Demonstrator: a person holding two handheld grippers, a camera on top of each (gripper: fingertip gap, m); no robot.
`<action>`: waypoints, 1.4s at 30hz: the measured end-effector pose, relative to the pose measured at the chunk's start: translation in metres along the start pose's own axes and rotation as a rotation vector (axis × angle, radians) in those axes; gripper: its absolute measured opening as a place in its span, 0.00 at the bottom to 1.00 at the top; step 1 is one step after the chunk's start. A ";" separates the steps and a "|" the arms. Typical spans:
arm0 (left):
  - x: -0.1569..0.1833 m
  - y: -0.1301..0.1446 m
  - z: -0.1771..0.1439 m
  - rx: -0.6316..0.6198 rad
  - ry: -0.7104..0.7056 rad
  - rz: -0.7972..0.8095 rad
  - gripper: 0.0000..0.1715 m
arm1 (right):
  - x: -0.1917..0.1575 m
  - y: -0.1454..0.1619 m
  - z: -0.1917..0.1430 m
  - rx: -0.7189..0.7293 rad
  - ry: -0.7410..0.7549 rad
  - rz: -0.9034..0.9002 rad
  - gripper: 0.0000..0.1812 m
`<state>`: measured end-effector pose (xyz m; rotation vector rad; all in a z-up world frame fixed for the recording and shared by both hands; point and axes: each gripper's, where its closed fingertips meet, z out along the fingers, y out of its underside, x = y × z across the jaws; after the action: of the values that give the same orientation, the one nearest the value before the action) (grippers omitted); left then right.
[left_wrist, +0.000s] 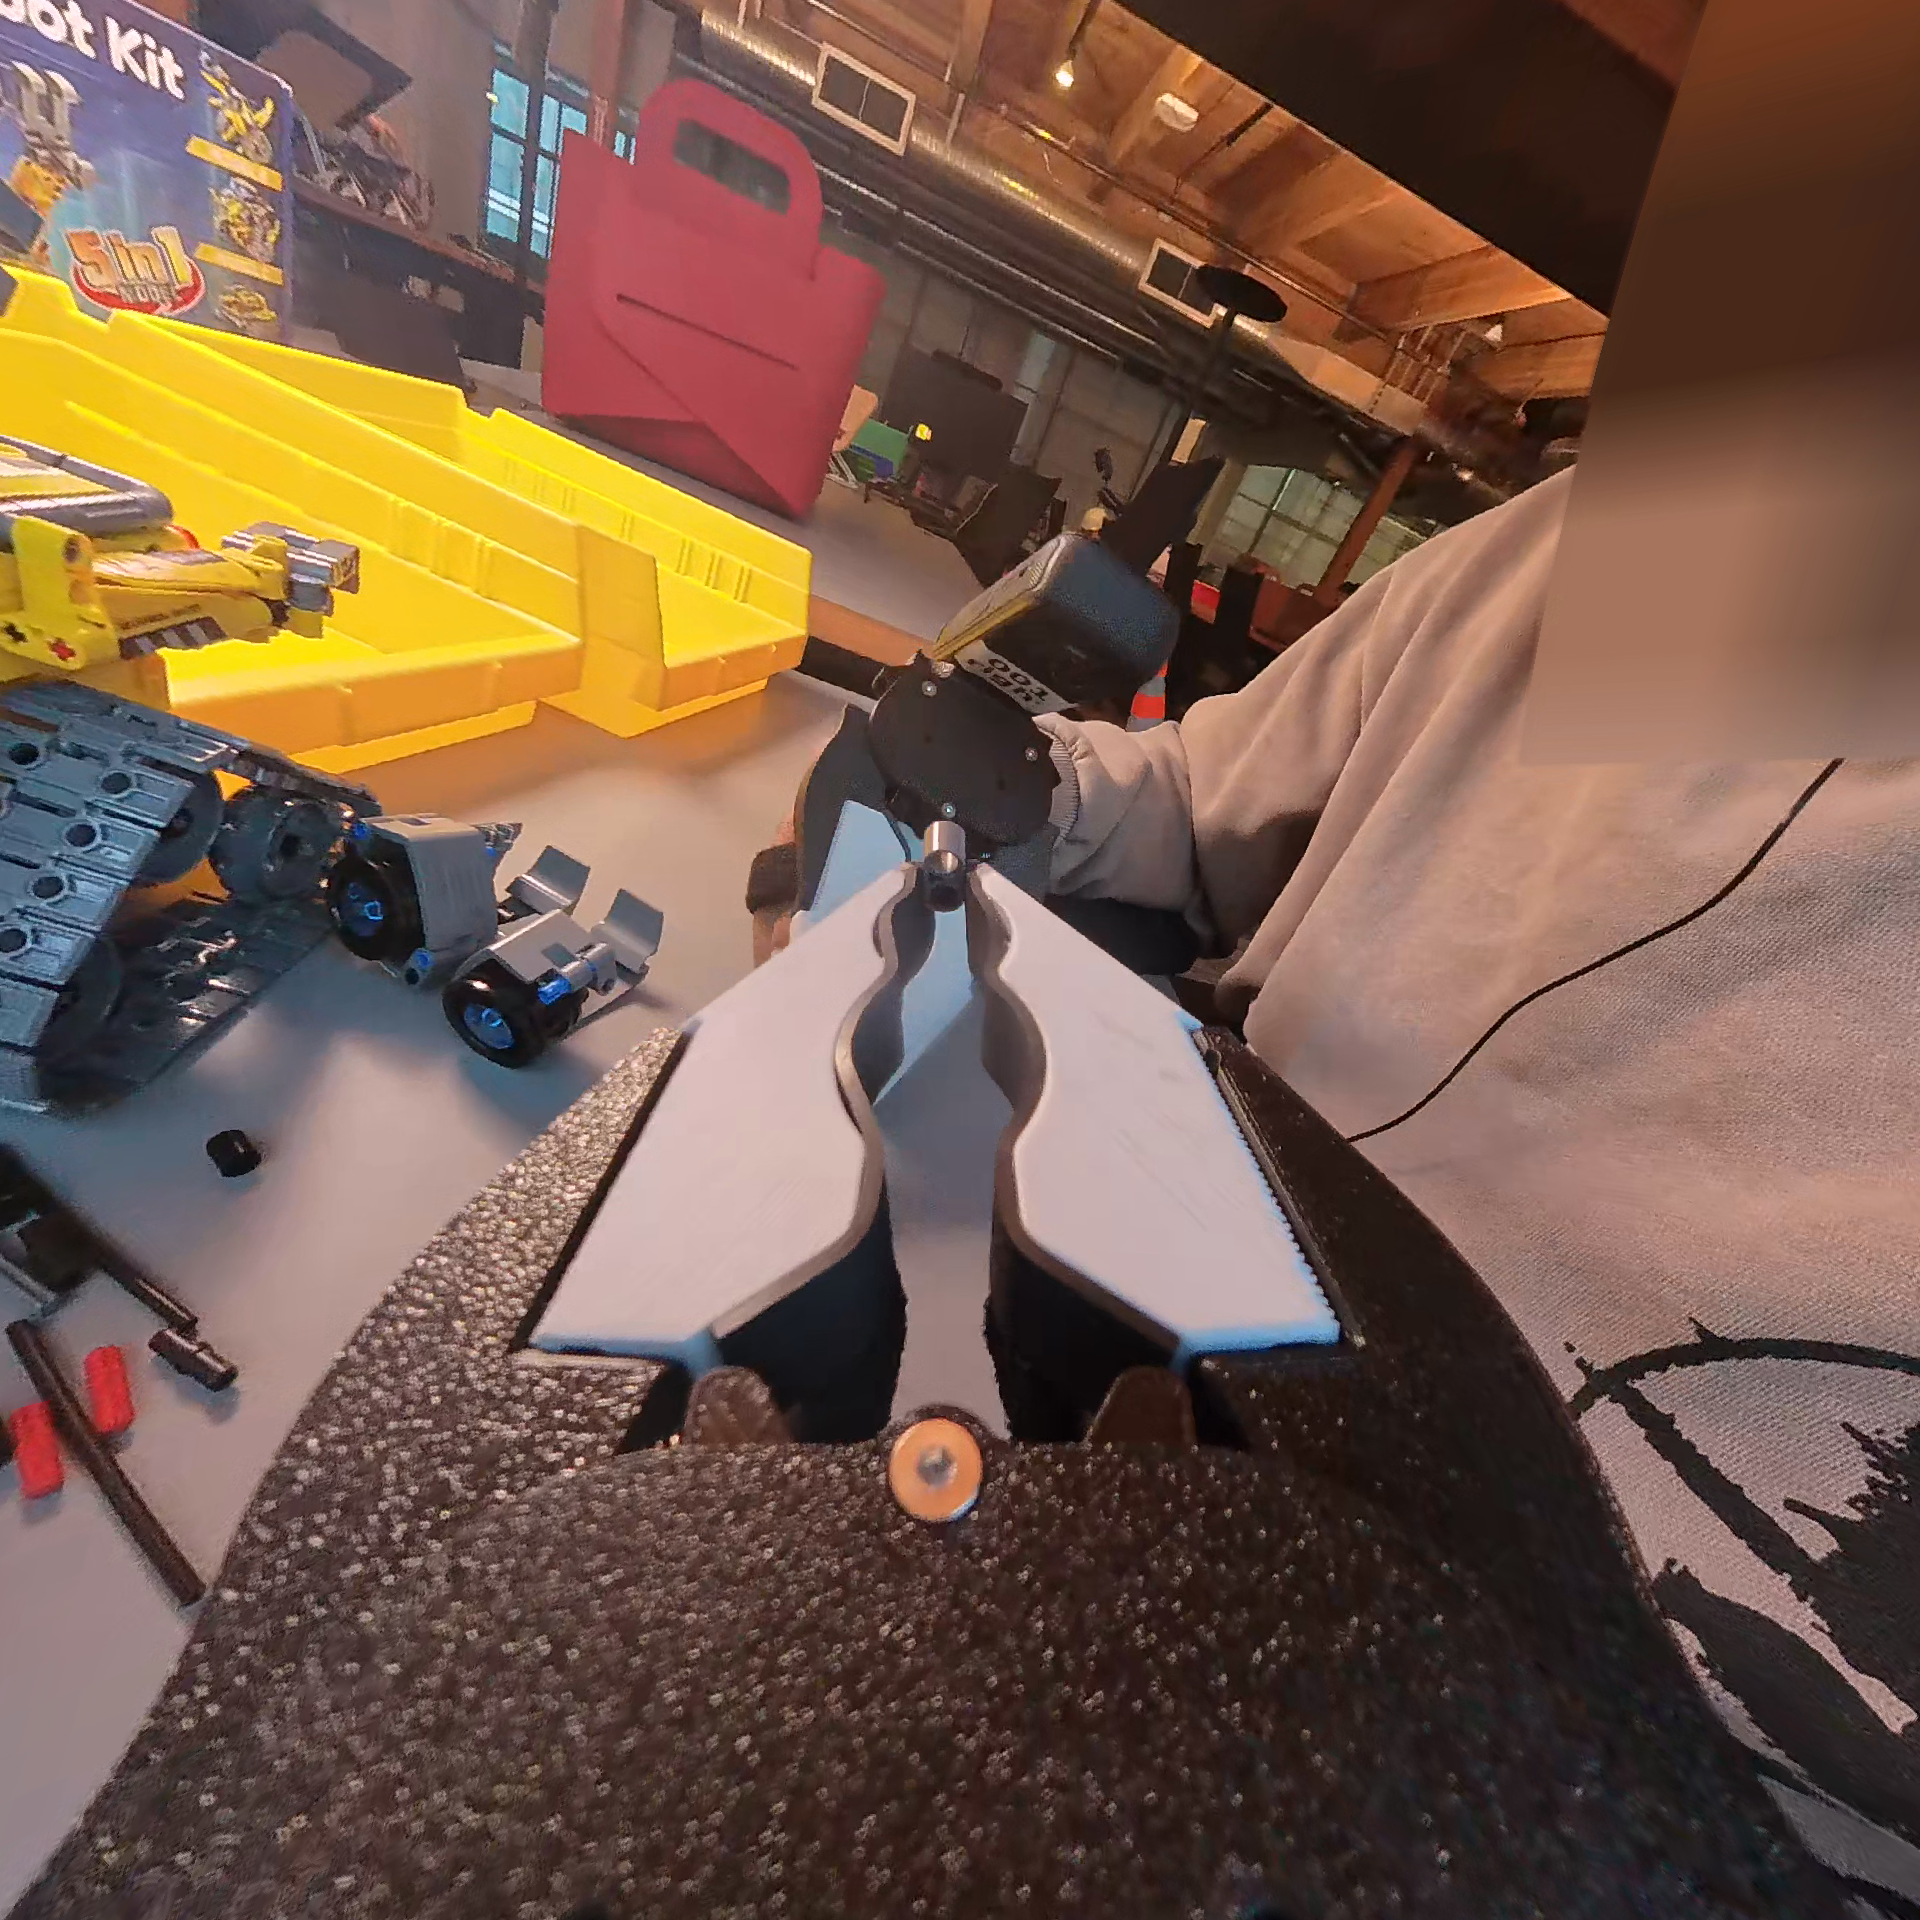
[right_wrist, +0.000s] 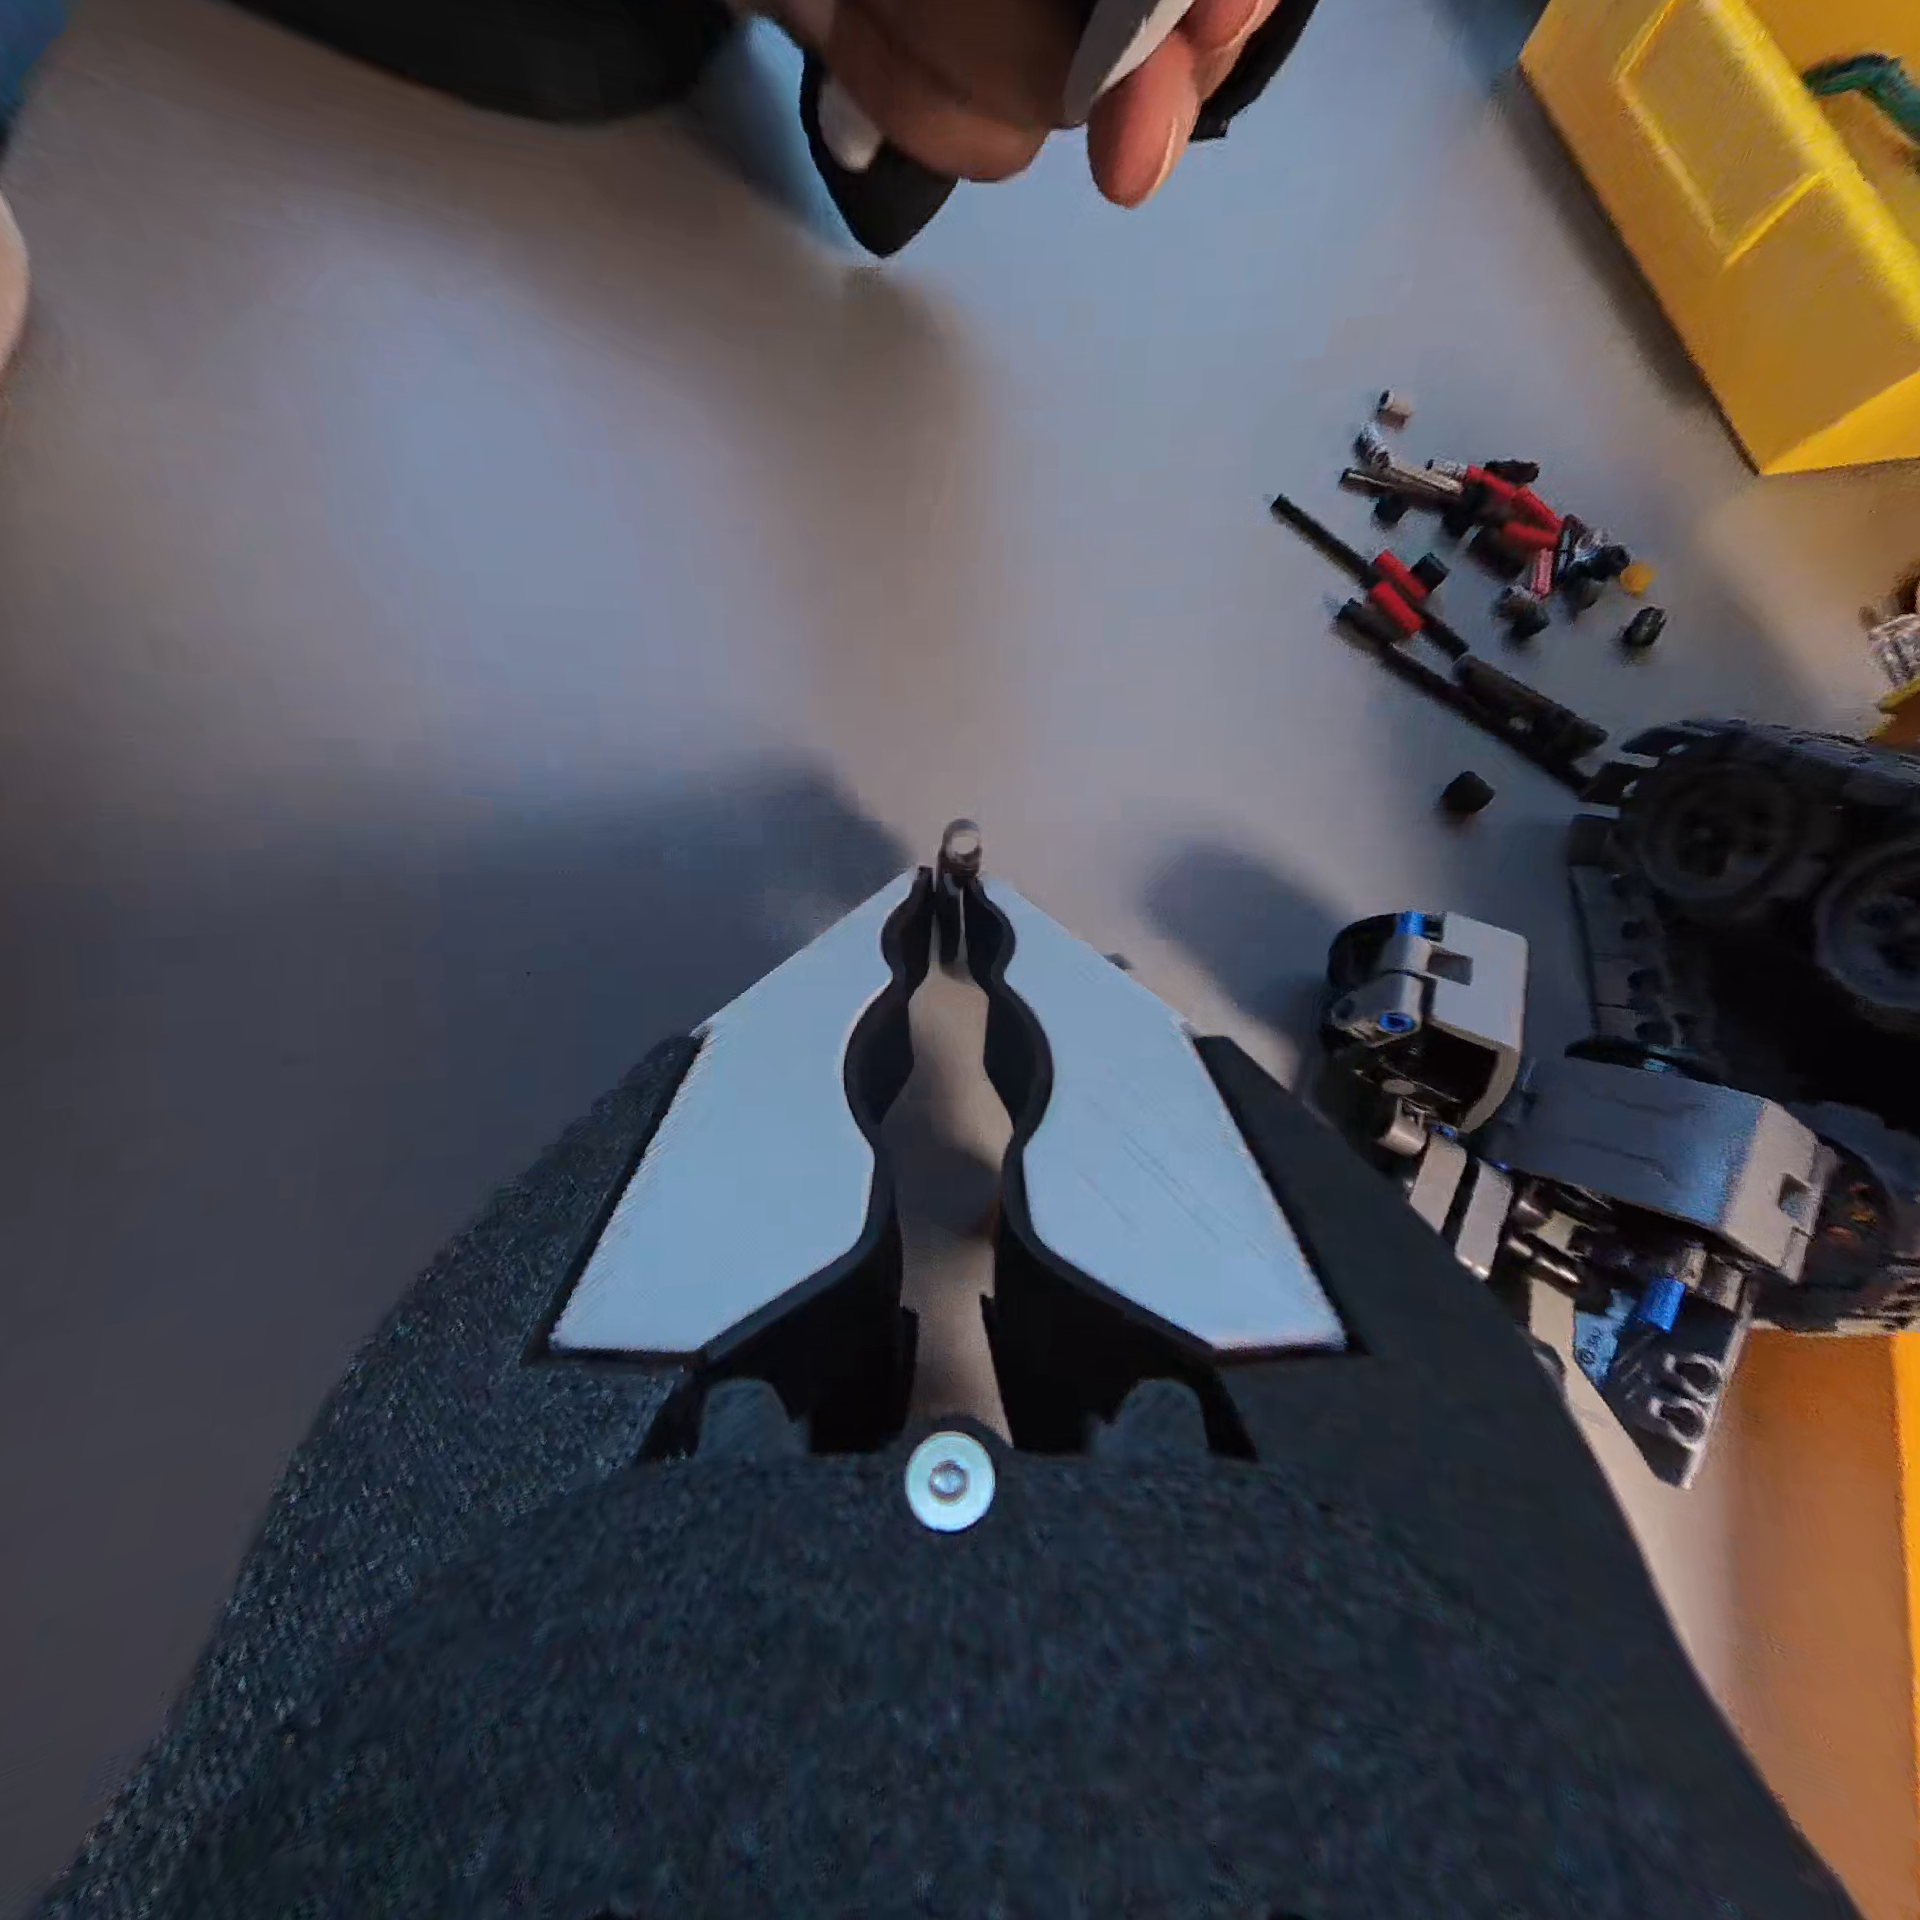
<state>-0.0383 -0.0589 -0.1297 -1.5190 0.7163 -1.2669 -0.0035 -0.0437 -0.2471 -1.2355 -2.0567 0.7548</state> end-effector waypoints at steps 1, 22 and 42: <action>0.000 0.002 0.001 -0.008 0.001 -0.005 0.03 | -0.001 0.000 0.000 0.001 0.000 -0.007 0.05; 0.019 0.023 0.022 -0.096 0.089 -0.040 0.04 | -0.001 -0.096 -0.055 0.542 0.049 -0.006 0.05; 0.026 0.018 0.025 -0.072 0.185 -0.212 0.04 | -0.003 -0.098 -0.063 0.506 0.075 -0.115 0.02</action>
<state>-0.0047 -0.0800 -0.1363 -1.5821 0.7410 -1.5717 -0.0093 -0.0760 -0.1353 -0.8389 -1.7108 1.0721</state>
